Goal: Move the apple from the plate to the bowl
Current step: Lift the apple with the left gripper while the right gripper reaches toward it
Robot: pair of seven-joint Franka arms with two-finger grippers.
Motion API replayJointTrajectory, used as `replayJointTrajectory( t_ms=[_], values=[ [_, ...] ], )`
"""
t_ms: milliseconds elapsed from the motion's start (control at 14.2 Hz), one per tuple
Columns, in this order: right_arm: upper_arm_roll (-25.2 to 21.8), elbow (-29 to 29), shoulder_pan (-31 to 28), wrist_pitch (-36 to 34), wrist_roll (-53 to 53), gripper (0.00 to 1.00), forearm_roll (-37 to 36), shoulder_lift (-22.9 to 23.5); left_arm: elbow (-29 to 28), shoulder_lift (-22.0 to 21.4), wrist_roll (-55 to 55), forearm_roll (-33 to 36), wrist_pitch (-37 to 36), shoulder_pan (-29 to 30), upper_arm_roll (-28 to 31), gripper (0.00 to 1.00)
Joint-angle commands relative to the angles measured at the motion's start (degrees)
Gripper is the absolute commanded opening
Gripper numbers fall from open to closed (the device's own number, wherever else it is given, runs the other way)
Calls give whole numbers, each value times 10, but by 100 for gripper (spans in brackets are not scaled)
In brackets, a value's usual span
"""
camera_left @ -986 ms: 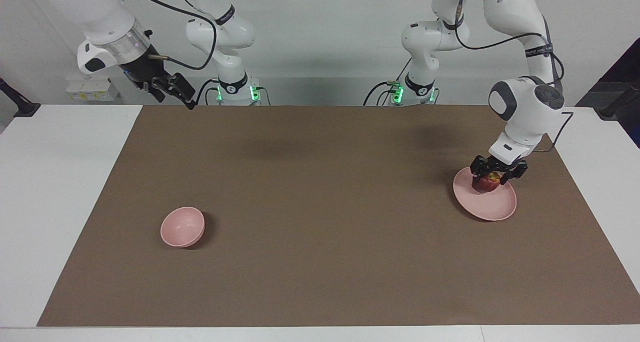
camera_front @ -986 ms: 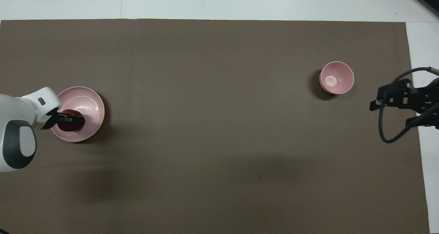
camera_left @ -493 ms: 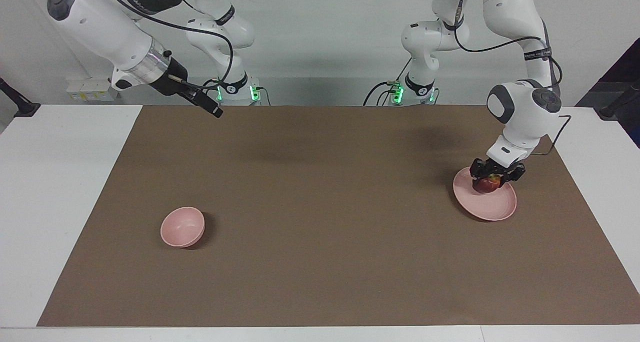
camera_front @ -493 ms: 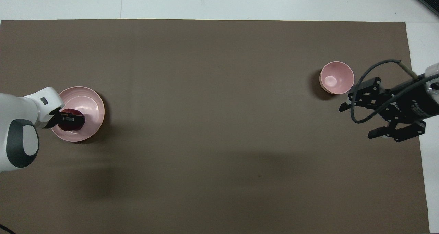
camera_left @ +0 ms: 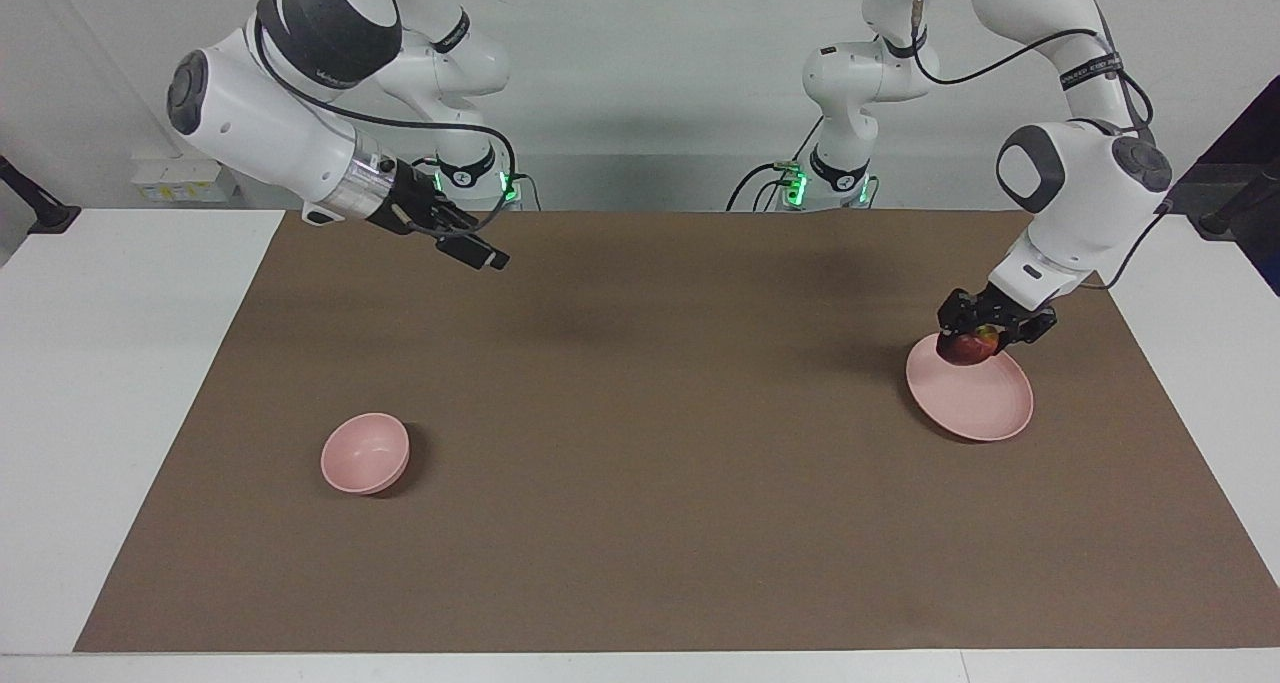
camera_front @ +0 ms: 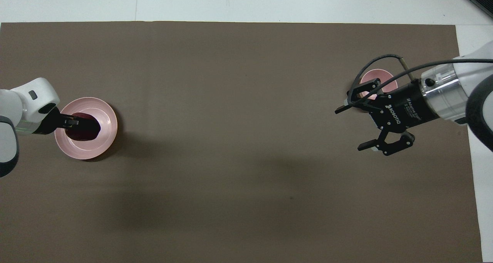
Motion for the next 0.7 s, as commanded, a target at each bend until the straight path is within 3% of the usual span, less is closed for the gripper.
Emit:
replayJointTrajectory(
  t_ms=[0, 282, 634],
  values=[
    [1, -36, 12, 42, 29, 100, 61, 4, 3, -4, -5, -73, -11, -7, -21, 0],
    [0, -66, 40, 111, 64, 100, 134, 14, -3, -7, -36, -211, -3, -15, -60, 0],
    [1, -70, 76, 173, 78, 100, 241, 46, -15, -14, -57, -380, 58, -15, -122, 0]
  ],
)
